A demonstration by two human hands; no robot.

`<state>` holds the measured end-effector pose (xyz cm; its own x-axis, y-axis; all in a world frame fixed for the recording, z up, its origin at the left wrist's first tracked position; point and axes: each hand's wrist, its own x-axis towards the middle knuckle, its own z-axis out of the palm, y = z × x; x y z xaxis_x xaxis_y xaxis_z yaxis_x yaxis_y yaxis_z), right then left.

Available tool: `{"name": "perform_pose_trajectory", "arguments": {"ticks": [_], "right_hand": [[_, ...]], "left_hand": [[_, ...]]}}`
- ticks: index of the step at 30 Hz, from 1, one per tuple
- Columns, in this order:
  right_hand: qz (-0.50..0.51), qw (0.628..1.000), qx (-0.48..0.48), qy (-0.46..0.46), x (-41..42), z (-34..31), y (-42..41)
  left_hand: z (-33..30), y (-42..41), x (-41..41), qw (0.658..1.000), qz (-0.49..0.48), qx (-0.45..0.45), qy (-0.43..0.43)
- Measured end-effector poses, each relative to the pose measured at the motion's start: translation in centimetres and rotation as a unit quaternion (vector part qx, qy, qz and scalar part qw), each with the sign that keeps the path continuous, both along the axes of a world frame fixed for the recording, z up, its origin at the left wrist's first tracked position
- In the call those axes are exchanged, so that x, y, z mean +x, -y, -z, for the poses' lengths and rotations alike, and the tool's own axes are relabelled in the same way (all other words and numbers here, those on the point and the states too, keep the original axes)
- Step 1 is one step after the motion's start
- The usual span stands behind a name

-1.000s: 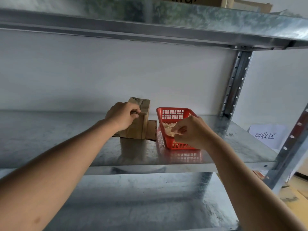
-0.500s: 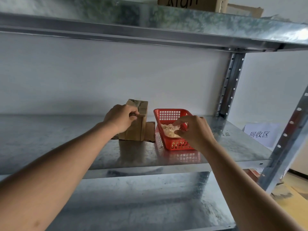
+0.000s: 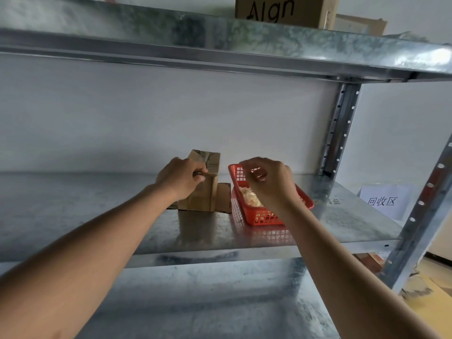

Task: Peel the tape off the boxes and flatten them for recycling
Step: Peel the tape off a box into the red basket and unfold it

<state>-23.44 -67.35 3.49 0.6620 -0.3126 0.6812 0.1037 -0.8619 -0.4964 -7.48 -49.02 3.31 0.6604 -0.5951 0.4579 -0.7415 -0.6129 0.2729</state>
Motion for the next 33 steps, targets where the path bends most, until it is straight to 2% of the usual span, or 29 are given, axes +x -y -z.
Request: {"name": "perform_pose_trajectory", "arguments": {"ticks": [6,11,15,19,25,29,33], "right_hand": [[-0.024,0.983,-0.107,-0.146,3.4,-0.5,-3.8],[-0.014,0.969,-0.144,-0.198,6.8,0.2,-5.5],[-0.014,0.978,-0.103,-0.180,8.3,1.0,-6.2],[-0.035,0.987,-0.045,-0.153,9.1,1.5,-6.6],[-0.037,0.989,0.016,-0.141,9.3,2.6,-7.3],[-0.010,0.994,0.017,-0.103,9.5,3.2,-7.8],[-0.002,0.998,0.015,-0.059,9.8,4.4,-8.1]], "left_hand": [[-0.5,-1.0,0.2,0.999,0.029,-0.015,-0.018],[-0.4,-2.6,1.0,0.999,0.045,0.022,-0.006],[-1.1,-4.5,1.5,0.996,0.082,0.033,0.001],[-2.3,-5.8,2.1,0.995,0.072,0.060,-0.018],[-2.3,-7.1,4.0,0.992,0.103,0.042,-0.050],[-2.1,-6.6,5.5,0.987,0.146,0.028,-0.063],[-1.5,-6.3,7.6,0.981,0.145,0.096,-0.086]]}}
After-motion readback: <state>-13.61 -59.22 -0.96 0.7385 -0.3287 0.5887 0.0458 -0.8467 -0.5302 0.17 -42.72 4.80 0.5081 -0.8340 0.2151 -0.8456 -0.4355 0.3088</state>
